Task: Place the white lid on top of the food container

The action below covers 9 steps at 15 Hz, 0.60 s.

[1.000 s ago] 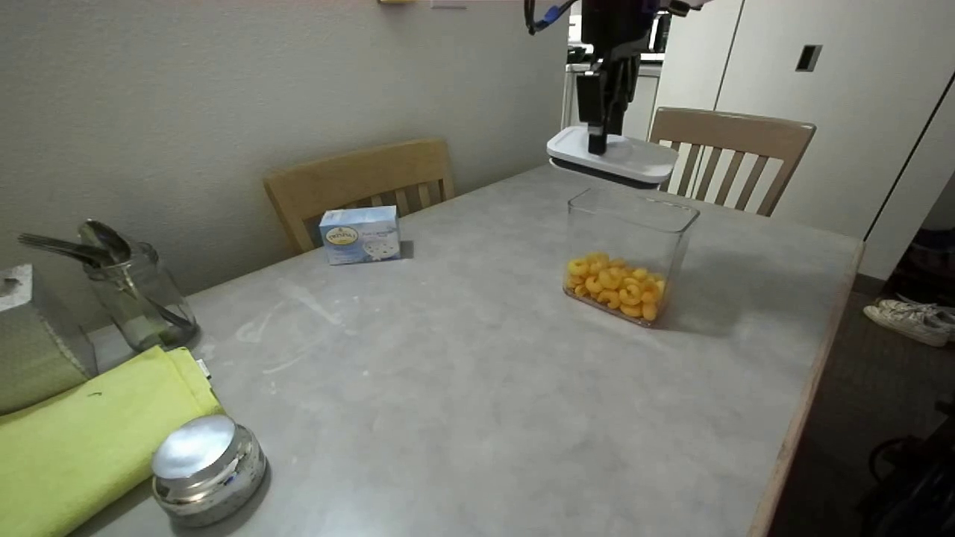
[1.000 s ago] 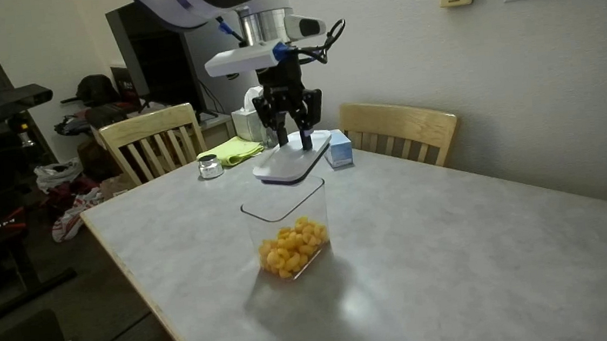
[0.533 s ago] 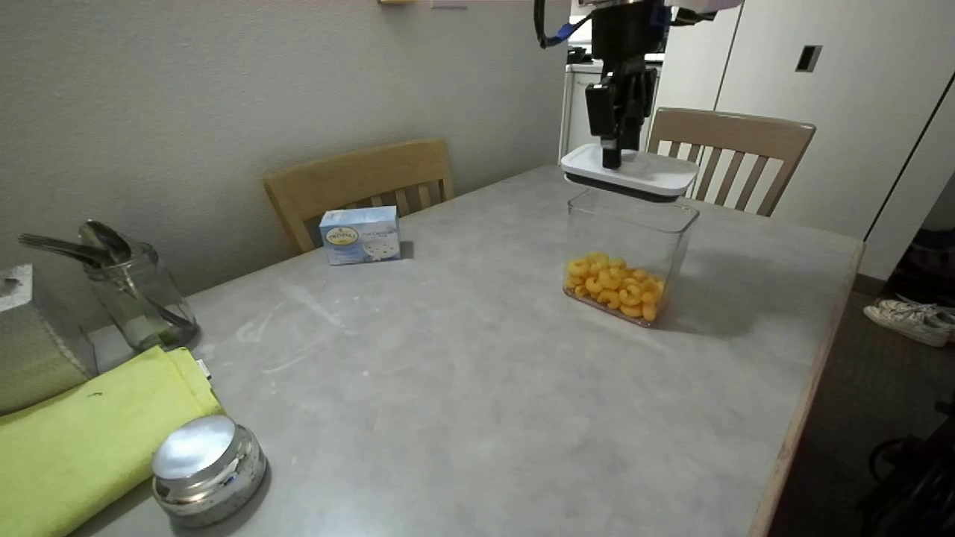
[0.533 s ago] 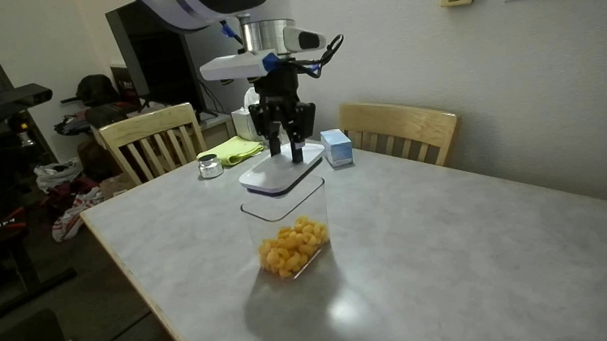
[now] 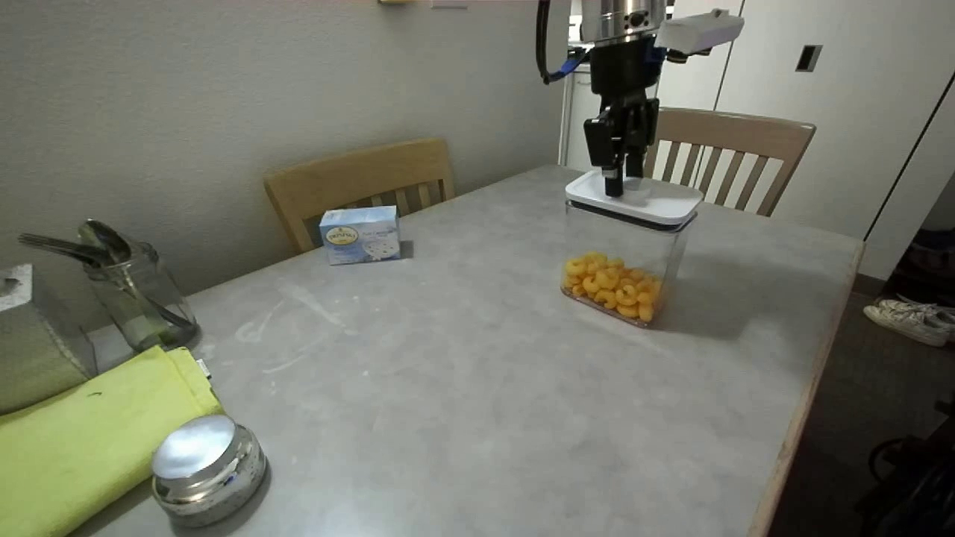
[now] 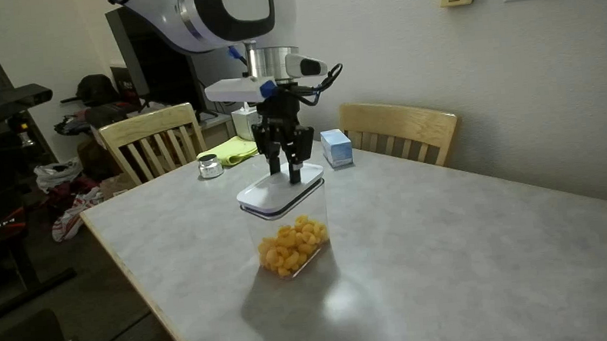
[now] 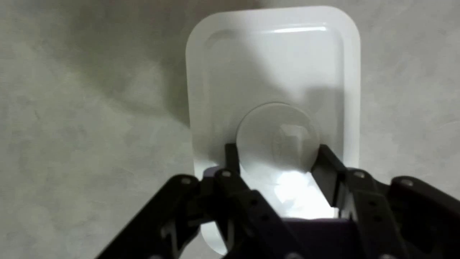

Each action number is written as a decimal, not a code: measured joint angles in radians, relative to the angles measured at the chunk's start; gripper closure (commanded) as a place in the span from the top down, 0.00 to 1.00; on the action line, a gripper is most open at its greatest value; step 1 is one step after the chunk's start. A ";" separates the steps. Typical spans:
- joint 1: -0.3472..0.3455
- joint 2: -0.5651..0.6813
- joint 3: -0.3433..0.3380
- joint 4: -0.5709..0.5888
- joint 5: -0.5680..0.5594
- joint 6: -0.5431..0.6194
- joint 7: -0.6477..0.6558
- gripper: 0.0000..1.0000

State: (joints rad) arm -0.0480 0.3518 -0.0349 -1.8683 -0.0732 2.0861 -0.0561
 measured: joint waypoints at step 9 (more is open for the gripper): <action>0.000 0.019 0.002 -0.004 0.027 0.035 -0.017 0.80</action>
State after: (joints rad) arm -0.0480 0.3709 -0.0332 -1.8722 -0.0465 2.1206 -0.0730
